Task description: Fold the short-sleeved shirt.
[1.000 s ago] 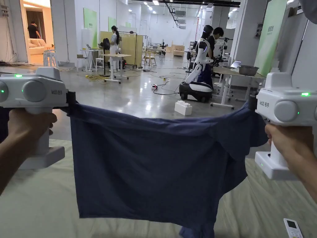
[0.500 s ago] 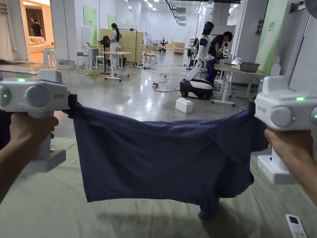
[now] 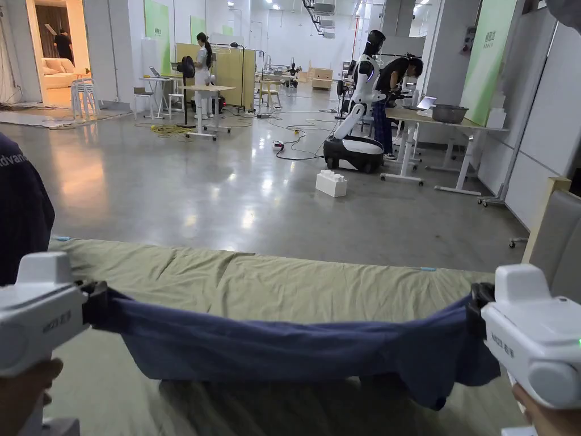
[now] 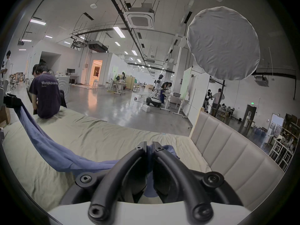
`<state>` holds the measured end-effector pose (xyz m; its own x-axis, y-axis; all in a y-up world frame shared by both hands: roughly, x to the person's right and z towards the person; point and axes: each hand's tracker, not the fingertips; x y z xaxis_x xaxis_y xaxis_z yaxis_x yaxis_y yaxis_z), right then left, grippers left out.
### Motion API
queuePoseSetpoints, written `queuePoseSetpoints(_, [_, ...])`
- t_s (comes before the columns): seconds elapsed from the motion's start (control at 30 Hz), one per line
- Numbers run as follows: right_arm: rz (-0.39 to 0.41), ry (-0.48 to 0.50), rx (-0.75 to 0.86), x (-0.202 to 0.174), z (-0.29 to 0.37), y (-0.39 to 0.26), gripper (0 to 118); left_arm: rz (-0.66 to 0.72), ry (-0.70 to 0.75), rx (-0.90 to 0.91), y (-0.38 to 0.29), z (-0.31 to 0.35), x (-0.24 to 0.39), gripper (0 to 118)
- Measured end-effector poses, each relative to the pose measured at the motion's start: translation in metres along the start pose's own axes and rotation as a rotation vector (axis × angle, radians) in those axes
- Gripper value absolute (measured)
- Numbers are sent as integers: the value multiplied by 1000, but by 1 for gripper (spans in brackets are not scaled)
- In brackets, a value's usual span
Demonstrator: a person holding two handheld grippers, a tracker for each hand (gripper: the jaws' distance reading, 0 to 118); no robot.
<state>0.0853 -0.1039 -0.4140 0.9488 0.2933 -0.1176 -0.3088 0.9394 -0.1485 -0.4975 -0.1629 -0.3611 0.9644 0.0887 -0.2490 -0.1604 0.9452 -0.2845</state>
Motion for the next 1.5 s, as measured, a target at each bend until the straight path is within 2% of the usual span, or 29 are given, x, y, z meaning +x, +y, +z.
queuePoseSetpoints(0.03, [-4,10,-9,0,11,-7,6,4,-2,-2,0,58,47,6])
queuePoseSetpoints(0.17, [-50,35,-75,-5,59,-37,6,-21,15,-22,-41,125,63,6])
queuePoseSetpoints(0.23, [-4,35,-70,-9,80,-47,6,4,-7,-71,-60,155,69,6])
queuePoseSetpoints(0.27, [-27,61,-127,-11,89,-57,6,3,0,-82,-72,171,74,6])
queuePoseSetpoints(0.37, [8,82,-182,-18,112,-78,6,22,-5,-195,-98,168,56,6])
queuePoseSetpoints(0.43, [-2,94,-257,-25,122,-98,6,33,-14,-271,-118,171,51,6])
queuePoseSetpoints(0.47, [28,96,-268,-29,127,-106,6,31,-8,-307,-128,173,50,6])
queuePoseSetpoints(0.53, [-15,116,-374,-37,132,-131,6,39,-25,-370,-145,175,50,6])
queuePoseSetpoints(0.63, [-24,145,-476,-51,135,-167,6,41,-21,-474,-170,167,51,6])
queuePoseSetpoints(0.77, [-55,131,-607,-65,130,-214,6,18,-1,-595,-204,143,46,6])
queuePoseSetpoints(1.0, [-81,124,-726,-80,120,-259,6,-93,88,-747,-239,125,53,6])
queuePoseSetpoints(1.17, [-110,119,-747,-81,115,-272,8,-78,95,-780,-244,128,60,6])
queuePoseSetpoints(1.2, [-112,117,-745,-81,115,-269,11,-75,96,-775,-240,128,61,7])
queuePoseSetpoints(1.23, [-117,115,-739,-81,115,-265,19,-69,95,-760,-235,129,62,9])
queuePoseSetpoints(1.27, [-128,110,-715,-82,114,-259,35,-58,88,-709,-227,130,65,17])
queuePoseSetpoints(1.3, [-135,100,-690,-80,113,-252,62,-54,85,-672,-220,131,68,37])
queuePoseSetpoints(1.33, [-140,89,-658,-81,111,-244,78,-51,85,-646,-212,131,71,53])
queuePoseSetpoints(1.37, [-138,79,-611,-81,110,-235,87,-45,89,-606,-207,128,72,65])
queuePoseSetpoints(1.4, [-134,75,-570,-83,109,-225,91,-44,89,-563,-198,128,76,69])
queuePoseSetpoints(1.5, [-159,71,-427,-87,105,-189,91,-43,52,-407,-171,127,90,69])
